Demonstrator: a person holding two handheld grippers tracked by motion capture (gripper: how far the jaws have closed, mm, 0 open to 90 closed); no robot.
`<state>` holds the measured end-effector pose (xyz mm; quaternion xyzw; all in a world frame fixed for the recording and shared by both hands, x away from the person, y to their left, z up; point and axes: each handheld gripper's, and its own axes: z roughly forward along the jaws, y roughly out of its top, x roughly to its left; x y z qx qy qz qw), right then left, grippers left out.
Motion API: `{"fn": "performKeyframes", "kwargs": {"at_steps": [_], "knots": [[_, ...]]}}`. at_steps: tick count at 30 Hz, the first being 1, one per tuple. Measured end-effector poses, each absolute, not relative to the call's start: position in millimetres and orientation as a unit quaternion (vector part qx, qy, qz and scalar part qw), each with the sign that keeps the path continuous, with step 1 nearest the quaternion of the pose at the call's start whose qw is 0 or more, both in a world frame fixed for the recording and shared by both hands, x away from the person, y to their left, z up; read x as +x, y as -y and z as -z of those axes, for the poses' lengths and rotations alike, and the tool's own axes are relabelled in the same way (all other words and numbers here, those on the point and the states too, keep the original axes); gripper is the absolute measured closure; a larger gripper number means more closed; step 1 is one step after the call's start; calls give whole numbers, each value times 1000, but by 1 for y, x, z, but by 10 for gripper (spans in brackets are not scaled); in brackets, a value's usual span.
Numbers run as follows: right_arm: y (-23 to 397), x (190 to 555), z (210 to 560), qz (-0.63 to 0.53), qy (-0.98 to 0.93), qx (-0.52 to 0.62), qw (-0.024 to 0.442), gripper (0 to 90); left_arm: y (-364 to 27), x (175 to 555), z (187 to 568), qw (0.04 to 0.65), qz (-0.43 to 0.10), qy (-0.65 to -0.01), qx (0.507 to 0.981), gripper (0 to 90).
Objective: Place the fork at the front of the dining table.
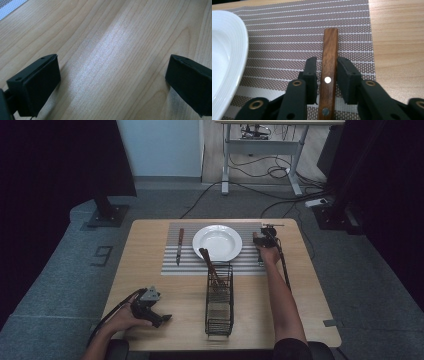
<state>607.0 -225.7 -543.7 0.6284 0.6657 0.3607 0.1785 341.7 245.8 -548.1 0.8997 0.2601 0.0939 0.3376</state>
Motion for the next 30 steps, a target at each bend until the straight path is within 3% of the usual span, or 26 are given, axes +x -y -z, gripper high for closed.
{"fn": "performKeyframes", "kwargs": {"at_steps": [8, 15, 19, 30], "knots": [[219, 593, 536, -332, -690, 605, 219, 655, -246, 342, 548, 338, -94, -260, 900, 0], [219, 578, 540, -300, -719, 586, 222, 695, -246, 342, 548, 338, -94, -260, 900, 0], [216, 579, 539, -294, -725, 581, 225, 759, -246, 342, 548, 338, -94, -260, 900, 0], [213, 595, 539, -300, -715, 592, 220, 767, -246, 341, 548, 338, -94, -261, 899, 0]]}}
